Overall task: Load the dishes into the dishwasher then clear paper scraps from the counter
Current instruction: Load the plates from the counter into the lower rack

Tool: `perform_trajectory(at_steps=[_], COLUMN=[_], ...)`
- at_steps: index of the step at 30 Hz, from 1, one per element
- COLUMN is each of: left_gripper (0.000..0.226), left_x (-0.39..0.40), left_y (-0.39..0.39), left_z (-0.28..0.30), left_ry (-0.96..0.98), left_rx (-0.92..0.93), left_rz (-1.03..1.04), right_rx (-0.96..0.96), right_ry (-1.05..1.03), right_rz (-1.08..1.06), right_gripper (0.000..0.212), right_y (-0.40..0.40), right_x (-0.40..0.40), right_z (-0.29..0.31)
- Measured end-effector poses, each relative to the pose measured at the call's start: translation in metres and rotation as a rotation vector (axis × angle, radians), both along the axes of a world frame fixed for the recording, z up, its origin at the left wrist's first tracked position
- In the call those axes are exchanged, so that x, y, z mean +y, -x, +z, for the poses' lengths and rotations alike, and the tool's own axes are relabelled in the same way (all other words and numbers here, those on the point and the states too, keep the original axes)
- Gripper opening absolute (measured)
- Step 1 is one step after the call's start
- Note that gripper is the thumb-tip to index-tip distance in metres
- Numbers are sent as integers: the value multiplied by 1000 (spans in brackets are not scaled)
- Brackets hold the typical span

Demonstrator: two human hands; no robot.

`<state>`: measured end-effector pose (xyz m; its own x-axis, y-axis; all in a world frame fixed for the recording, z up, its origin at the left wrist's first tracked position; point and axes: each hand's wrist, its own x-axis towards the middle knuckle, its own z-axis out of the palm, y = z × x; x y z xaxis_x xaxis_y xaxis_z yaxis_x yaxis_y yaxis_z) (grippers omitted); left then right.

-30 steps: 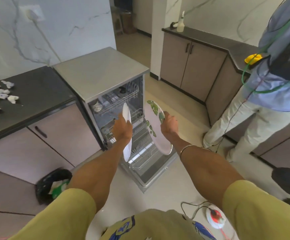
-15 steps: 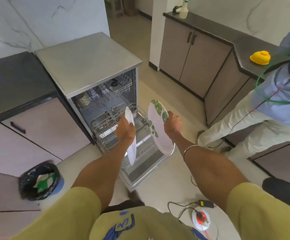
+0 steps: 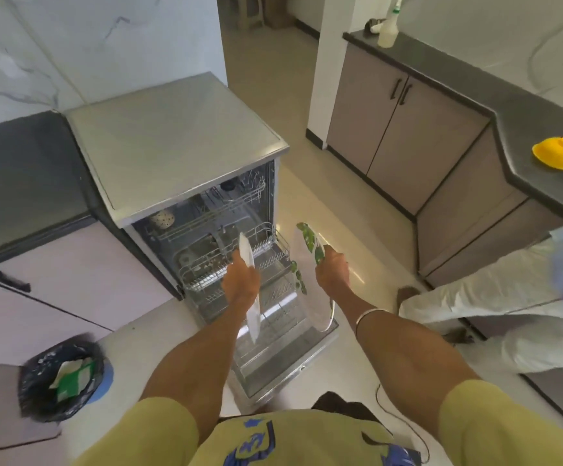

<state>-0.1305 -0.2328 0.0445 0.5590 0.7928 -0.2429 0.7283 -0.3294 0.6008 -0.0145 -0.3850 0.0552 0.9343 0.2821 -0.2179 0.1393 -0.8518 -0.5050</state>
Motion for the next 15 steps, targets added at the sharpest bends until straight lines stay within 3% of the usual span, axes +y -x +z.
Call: perform_trajectory(at_steps=[11, 15], left_gripper=[44, 53], left_x=[4, -11], left_y=[-69, -107], left_z=[-63, -83], left_ry=[149, 176], left_rx=[109, 88], left_rz=[222, 348], right_rx=[109, 180], right_ry=[93, 82], right_rz=[249, 342], right_gripper=[28, 28], right_y=[-122, -166], right_x=[41, 46], right_z=[-47, -67])
